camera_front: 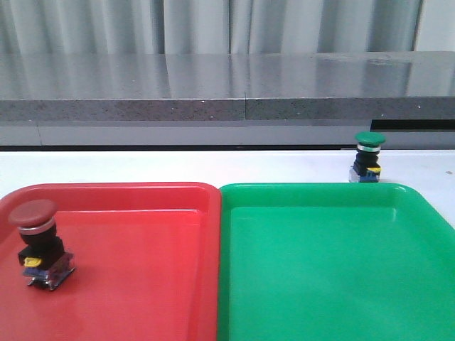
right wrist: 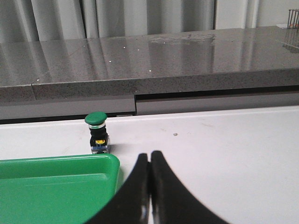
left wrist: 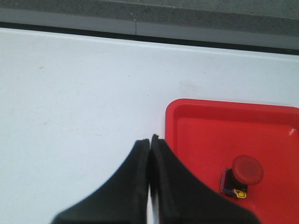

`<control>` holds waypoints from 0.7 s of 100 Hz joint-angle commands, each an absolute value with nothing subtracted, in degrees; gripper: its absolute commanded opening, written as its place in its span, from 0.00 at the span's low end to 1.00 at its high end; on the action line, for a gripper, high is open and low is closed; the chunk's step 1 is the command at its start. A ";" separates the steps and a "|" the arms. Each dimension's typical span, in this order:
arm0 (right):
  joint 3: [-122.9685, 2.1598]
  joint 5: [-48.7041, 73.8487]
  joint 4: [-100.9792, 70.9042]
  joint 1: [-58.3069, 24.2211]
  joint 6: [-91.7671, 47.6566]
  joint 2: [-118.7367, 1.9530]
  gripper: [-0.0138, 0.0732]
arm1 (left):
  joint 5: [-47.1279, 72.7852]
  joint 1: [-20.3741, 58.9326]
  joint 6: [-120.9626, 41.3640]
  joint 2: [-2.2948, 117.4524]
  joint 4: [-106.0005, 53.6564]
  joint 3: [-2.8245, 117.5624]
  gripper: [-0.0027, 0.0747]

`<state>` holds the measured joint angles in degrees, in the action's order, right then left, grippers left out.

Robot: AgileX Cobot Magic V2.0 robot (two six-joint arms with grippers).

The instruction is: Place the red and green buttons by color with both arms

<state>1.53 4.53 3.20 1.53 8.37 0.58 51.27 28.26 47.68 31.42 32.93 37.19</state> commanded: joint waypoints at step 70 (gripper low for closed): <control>0.46 -0.47 3.92 1.94 8.02 1.87 0.09 | 17.19 11.68 31.73 17.98 36.67 23.06 0.01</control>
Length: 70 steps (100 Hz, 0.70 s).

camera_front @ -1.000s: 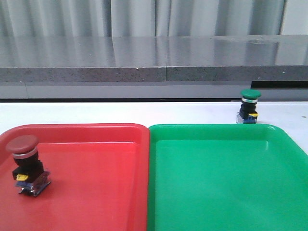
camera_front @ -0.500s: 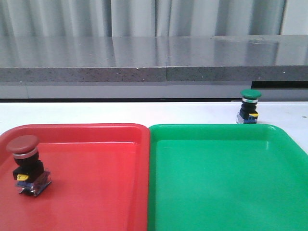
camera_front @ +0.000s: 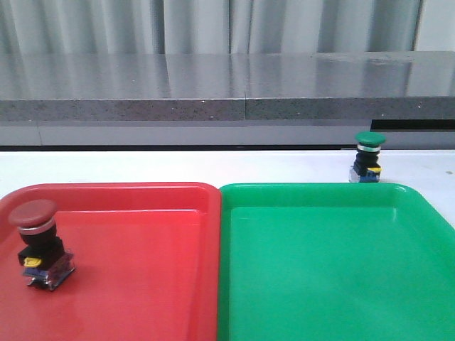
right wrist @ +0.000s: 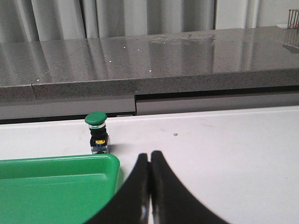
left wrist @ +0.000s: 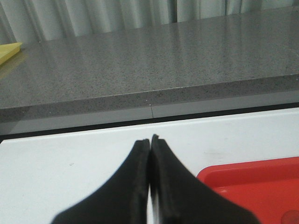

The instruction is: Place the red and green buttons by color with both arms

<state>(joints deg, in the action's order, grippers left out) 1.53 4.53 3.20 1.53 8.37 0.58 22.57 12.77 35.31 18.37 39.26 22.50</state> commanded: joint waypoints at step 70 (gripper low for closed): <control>0.46 -0.47 3.92 1.94 8.02 1.87 0.09 | 1.33 1.65 14.19 1.05 10.14 0.73 0.01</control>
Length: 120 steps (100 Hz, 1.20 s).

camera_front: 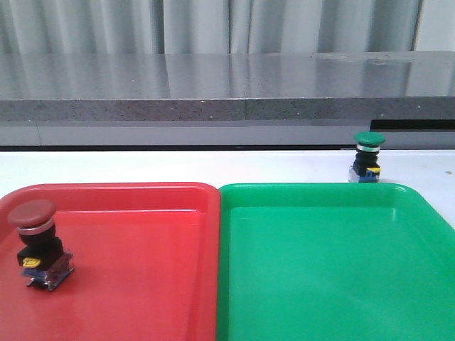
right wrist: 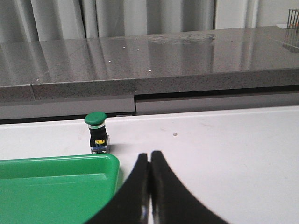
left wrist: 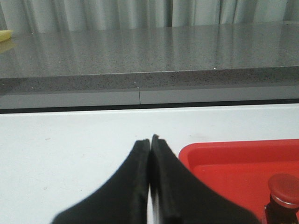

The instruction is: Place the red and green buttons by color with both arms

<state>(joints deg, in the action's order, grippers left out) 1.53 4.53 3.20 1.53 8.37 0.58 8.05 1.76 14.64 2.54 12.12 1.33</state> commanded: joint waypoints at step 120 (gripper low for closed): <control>0.46 -0.46 3.92 1.94 8.02 1.81 0.09 | 4.91 1.76 2.30 -2.05 -3.47 -0.81 0.01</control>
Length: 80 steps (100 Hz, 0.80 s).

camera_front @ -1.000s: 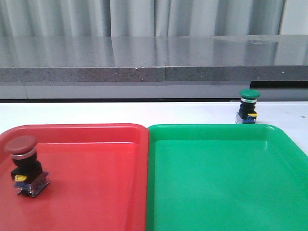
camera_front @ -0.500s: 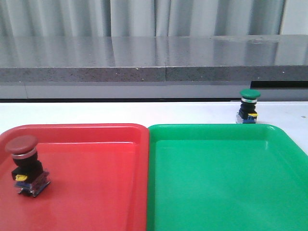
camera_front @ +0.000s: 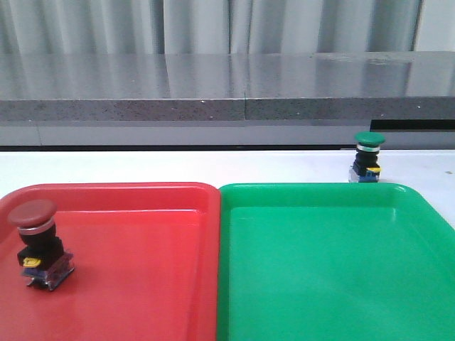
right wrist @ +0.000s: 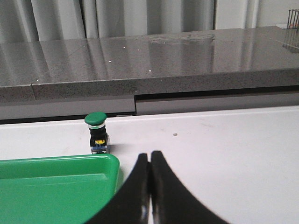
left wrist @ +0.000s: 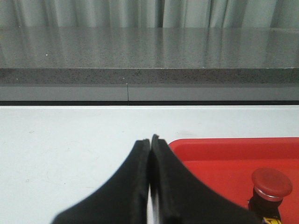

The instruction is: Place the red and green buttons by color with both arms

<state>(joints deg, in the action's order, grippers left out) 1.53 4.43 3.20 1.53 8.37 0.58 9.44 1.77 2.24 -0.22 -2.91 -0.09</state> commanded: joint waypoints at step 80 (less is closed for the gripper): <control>-25.36 13.45 3.86 1.94 8.11 -21.61 0.09 | 4.91 1.76 2.30 -2.05 -3.47 -0.81 0.01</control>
<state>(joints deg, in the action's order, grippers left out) -19.97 16.87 3.20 1.53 8.37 -14.54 9.44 1.77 2.24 -0.22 -3.00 -0.09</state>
